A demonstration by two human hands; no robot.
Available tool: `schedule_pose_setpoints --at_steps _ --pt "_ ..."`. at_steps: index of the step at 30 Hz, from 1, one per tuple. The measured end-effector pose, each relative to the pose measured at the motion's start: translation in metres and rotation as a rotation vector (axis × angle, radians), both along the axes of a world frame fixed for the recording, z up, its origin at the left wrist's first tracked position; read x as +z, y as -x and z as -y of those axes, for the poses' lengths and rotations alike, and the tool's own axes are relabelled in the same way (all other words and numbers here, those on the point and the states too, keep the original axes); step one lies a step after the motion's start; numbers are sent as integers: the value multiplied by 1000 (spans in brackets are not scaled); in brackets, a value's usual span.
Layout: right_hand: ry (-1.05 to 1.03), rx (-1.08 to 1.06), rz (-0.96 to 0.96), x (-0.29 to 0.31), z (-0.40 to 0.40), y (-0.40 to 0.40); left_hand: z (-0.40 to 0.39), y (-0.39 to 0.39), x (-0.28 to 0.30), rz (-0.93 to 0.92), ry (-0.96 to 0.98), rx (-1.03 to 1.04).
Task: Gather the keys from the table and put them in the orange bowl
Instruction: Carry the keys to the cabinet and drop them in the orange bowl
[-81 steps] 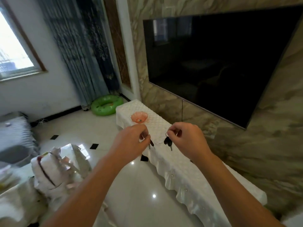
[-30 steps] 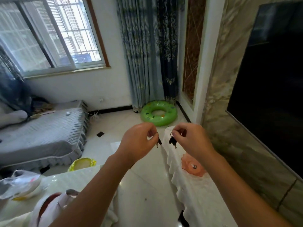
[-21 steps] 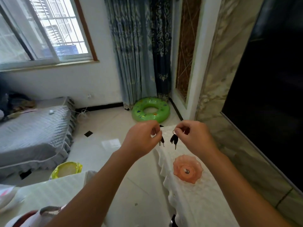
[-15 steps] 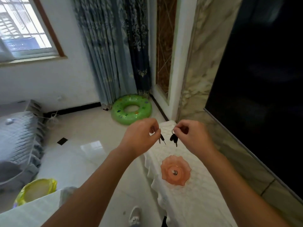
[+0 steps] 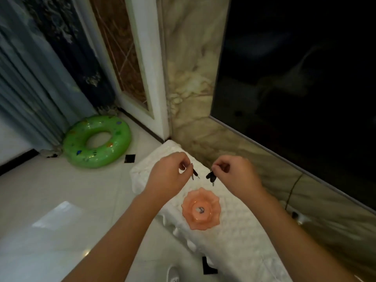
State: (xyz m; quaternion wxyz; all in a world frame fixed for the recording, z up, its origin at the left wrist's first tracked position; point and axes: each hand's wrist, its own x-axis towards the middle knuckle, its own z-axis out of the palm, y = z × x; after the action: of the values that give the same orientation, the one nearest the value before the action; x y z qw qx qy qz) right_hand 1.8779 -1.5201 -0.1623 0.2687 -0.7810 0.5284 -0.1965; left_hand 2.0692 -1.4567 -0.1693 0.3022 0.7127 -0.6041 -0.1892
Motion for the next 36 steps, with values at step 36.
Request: schedule_pose_setpoints --at_steps 36 --pt "-299 -288 40 -460 1 27 10 47 -451 -96 -337 103"
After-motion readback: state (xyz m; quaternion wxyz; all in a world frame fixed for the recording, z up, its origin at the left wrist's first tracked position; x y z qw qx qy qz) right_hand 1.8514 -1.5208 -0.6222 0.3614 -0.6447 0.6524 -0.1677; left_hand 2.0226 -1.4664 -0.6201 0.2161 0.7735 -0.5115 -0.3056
